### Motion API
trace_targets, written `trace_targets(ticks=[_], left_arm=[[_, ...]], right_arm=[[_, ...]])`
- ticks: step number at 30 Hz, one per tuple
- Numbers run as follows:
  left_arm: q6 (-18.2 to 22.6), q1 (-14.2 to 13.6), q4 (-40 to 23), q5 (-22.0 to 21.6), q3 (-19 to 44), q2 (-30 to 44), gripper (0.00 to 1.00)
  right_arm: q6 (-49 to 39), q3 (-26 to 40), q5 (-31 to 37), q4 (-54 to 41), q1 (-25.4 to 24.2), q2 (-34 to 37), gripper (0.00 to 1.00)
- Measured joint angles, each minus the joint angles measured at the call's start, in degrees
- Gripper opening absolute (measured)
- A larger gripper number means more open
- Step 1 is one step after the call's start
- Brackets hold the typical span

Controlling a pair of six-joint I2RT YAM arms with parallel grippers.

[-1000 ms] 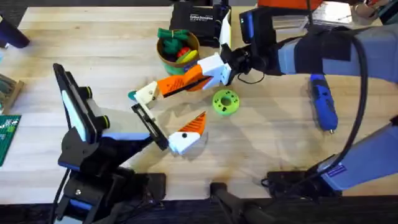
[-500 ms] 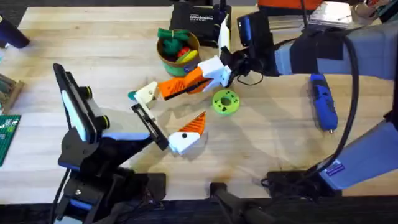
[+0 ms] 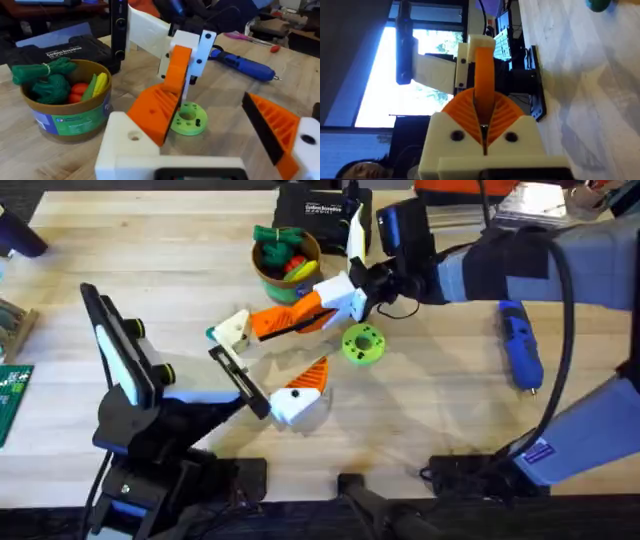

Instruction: Pick up the gripper from the table and insert it into the empty holder that is missing its gripper. Then pick up a screw, insert it into the mounting hole, and use the screwdriver to tighten it. Finally, clean up the table by picking up the vegetable and placing it into the bucket.

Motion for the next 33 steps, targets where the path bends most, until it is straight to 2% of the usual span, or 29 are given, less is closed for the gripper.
trace_targets(ticks=[33], left_arm=[[0.0, 0.0, 0.0, -0.2, 0.0, 0.0, 0.985]], right_arm=[[0.0, 0.5, -0.7, 0.0, 0.3, 0.0, 0.013]])
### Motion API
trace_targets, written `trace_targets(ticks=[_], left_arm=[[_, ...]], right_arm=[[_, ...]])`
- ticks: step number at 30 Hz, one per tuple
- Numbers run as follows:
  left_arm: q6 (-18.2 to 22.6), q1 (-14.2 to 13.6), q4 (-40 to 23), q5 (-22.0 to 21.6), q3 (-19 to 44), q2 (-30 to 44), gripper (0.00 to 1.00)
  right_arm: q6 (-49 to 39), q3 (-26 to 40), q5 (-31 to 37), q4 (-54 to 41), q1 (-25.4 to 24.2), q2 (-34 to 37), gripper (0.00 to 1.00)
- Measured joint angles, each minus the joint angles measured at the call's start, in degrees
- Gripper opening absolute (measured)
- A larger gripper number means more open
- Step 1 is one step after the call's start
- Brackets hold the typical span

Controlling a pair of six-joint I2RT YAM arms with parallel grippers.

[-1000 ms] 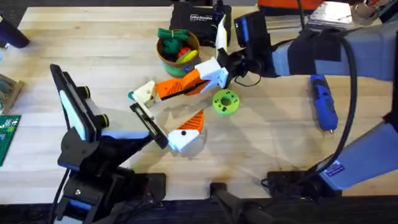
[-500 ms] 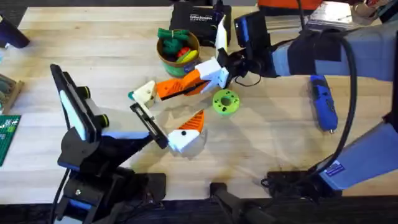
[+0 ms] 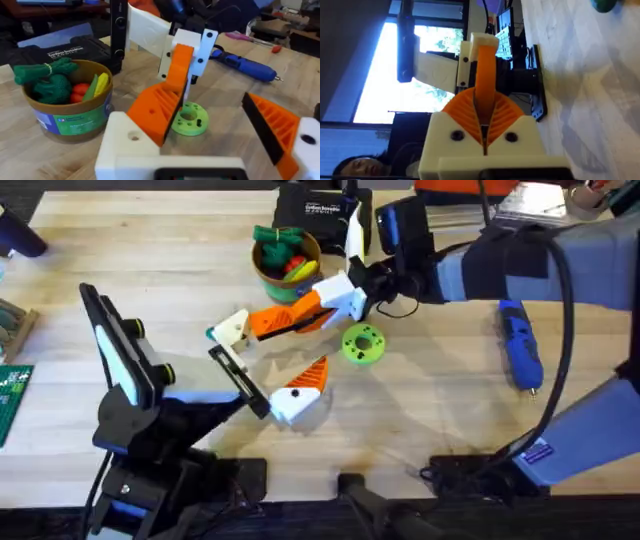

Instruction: Pick up the gripper from the table and insert it into the empty holder that is missing its gripper. Then pick up a screw, insert it into the mounting hole, and use the screwdriver to tighten it. Finally, clean up the table by picking up the vegetable and placing it into the bucket.

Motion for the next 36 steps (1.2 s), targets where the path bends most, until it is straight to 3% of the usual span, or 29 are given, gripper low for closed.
trace_targets(ticks=[6, 10, 14, 21, 26, 36], left_arm=[[0.1, -0.1, 0.0, 0.8, 0.0, 0.0, 0.985], [0.0, -0.1, 0.0, 1.6, 0.0, 0.0, 0.985], [0.0, -0.1, 0.0, 1.8, 0.0, 0.0, 0.985], [0.0, -0.1, 0.0, 2.0, 0.0, 0.0, 0.985], [0.0, -0.1, 0.0, 2.0, 0.0, 0.0, 0.985], [0.0, -0.1, 0.0, 2.0, 0.0, 0.0, 0.985]], right_arm=[[0.0, 0.0, 0.0, 1.3, -0.8, 0.0, 0.013], [0.1, 0.5, 0.5, 1.4, -4.3, 0.0, 0.013], [0.9, 0.9, 4.4, 1.5, -7.7, 0.0, 0.013], [3.5, 0.9, 10.4, 1.4, -7.5, 0.0, 0.013], [5.6, 0.9, 9.1, 1.6, -7.5, 0.0, 0.013], [1.2, 1.0, 0.5, 2.3, -7.1, 0.0, 0.013]])
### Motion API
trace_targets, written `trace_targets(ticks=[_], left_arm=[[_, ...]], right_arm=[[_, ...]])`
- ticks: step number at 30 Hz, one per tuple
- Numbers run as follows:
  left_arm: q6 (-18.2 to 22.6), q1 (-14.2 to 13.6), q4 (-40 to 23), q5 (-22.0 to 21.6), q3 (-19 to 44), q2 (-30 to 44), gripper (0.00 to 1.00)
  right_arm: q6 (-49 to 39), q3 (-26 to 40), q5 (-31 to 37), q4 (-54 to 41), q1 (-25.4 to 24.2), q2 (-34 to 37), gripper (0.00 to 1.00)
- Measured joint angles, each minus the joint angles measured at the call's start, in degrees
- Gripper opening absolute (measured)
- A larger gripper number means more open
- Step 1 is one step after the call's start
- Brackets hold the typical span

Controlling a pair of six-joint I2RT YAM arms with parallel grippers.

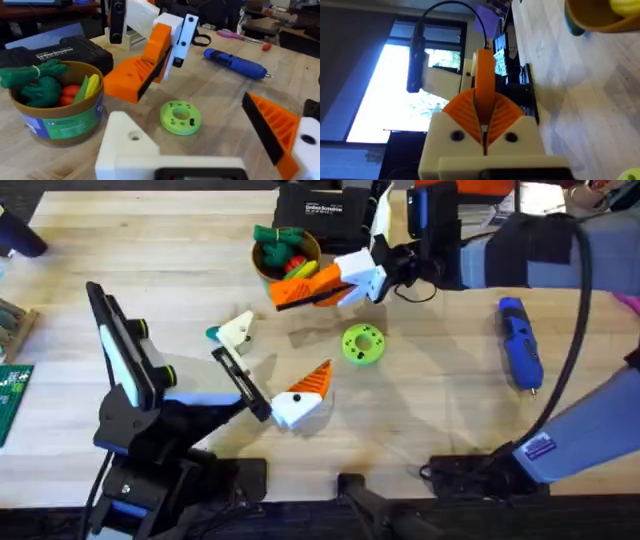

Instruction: Pick up the gripper from the table and insert it into the empty holder that is missing its gripper. Then pick up a screw, insert it into the mounting hole, and use the screwdriver to tighten it. Finally, clean up the table by picking up the vegetable and placing it into the bucket.

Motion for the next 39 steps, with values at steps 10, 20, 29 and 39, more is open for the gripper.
trace_targets(ticks=[10, 20, 29, 39], left_arm=[[0.0, 0.0, 0.0, 0.0, 0.0, 0.0, 0.985], [0.0, 0.0, 0.0, 0.0, 0.0, 0.0, 0.985], [0.2, 0.2, 0.0, -1.7, 0.0, 0.0, 0.985], [0.9, 0.1, 0.4, -1.5, 0.0, -0.1, 0.985]], right_arm=[[-10.3, 0.0, -1.1, -16.3, 5.0, 0.0, 0.013], [-14.5, 0.0, -0.9, -17.5, 6.7, 0.0, 0.013], [-10.4, 0.0, -1.1, -8.4, 8.5, 0.0, 0.012], [-1.7, 0.0, -0.6, 0.9, 8.8, 0.0, 0.012]])
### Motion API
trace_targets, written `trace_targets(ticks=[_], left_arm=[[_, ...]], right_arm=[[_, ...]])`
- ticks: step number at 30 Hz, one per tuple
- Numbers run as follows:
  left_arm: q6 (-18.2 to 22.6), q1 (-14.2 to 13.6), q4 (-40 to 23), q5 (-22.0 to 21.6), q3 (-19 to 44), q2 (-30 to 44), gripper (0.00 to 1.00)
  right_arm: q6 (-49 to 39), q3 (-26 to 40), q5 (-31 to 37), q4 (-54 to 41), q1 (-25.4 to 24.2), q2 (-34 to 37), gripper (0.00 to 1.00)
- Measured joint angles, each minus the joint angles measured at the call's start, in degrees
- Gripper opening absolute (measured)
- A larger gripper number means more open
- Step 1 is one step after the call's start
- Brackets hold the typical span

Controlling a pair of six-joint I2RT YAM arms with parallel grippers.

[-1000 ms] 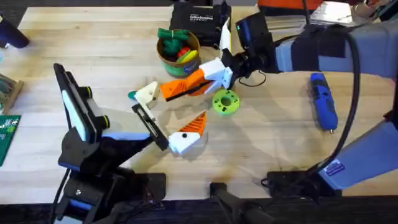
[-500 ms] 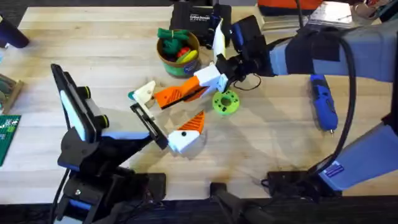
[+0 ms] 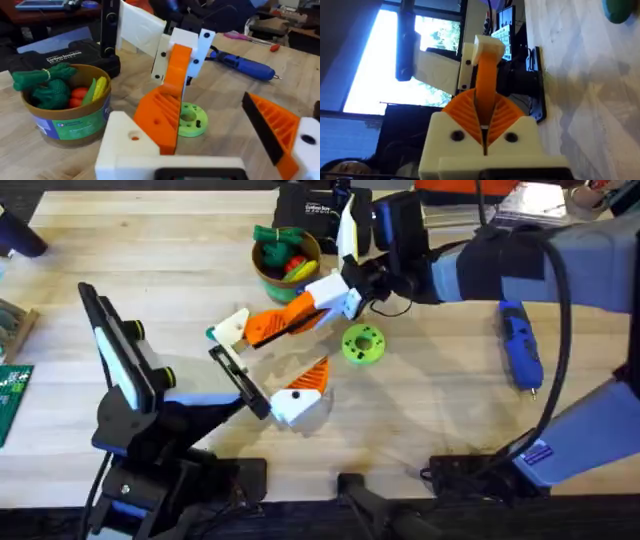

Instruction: Pick up the gripper from the table and insert it into the empty holder that is missing its gripper. Then pick up a screw, insert it into the mounting hole, and use the screwdriver to tighten it. Finally, clean up the table by picking up the vegetable and placing it into the bucket.

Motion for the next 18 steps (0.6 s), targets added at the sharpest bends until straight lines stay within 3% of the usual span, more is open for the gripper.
trace_targets(ticks=[18], left_arm=[[-0.6, 0.2, -0.4, -0.8, 0.0, 0.0, 0.985]], right_arm=[[4.0, 0.9, 6.6, 1.2, 1.2, 0.0, 0.011]])
